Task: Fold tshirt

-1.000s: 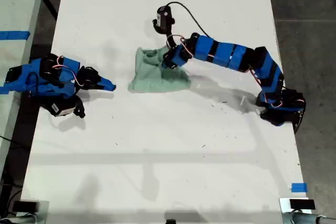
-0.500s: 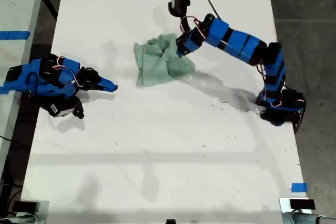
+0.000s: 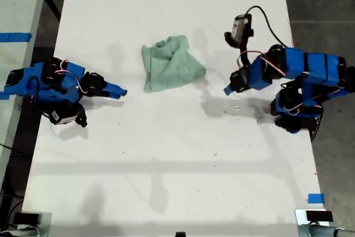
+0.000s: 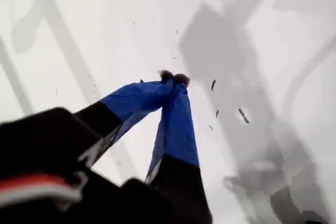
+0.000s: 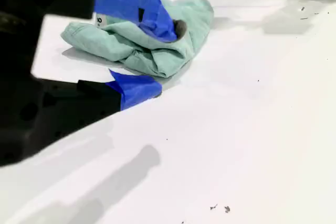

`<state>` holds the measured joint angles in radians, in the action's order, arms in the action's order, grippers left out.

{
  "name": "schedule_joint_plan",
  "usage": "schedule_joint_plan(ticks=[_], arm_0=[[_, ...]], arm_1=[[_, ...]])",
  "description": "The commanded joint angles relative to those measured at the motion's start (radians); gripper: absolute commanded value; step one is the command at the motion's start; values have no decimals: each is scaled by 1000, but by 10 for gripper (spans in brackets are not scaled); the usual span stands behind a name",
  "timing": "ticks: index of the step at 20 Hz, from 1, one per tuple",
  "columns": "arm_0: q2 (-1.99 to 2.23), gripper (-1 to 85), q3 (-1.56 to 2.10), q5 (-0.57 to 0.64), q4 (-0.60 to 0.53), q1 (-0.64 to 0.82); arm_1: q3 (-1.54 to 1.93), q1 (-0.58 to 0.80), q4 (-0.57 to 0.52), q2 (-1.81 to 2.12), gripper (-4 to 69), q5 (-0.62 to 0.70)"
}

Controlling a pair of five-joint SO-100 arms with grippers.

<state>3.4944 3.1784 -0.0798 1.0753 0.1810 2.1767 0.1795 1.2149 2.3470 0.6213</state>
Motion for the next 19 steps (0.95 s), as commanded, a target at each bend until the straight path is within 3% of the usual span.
schedule_joint_plan(ticks=[1, 4, 6, 7, 9, 12, 14, 17, 19], arm_0=[[106, 143, 11, -8, -8, -21], [106, 143, 11, -8, -8, -21], [106, 143, 11, -8, -8, -21], [106, 143, 12, -8, -8, -21], [106, 144, 11, -14, -8, -21], [106, 144, 11, -15, -8, -18], [106, 144, 11, -15, -8, -15], [106, 144, 11, -15, -8, -15], [106, 144, 11, -15, -8, -14]], arm_1=[[367, -95, -110, 341, -15, -198], [663, -172, -112, 678, -15, -380], [838, -192, 41, 1019, -15, -517], [876, -195, 84, 1135, -14, -503], [876, -167, 87, 1115, -13, -555], [890, -149, 48, 1137, 54, -673], [891, -101, 48, 1137, 59, -462], [888, -87, 54, 1137, 59, 229], [887, -92, 60, 1138, 46, 210]])
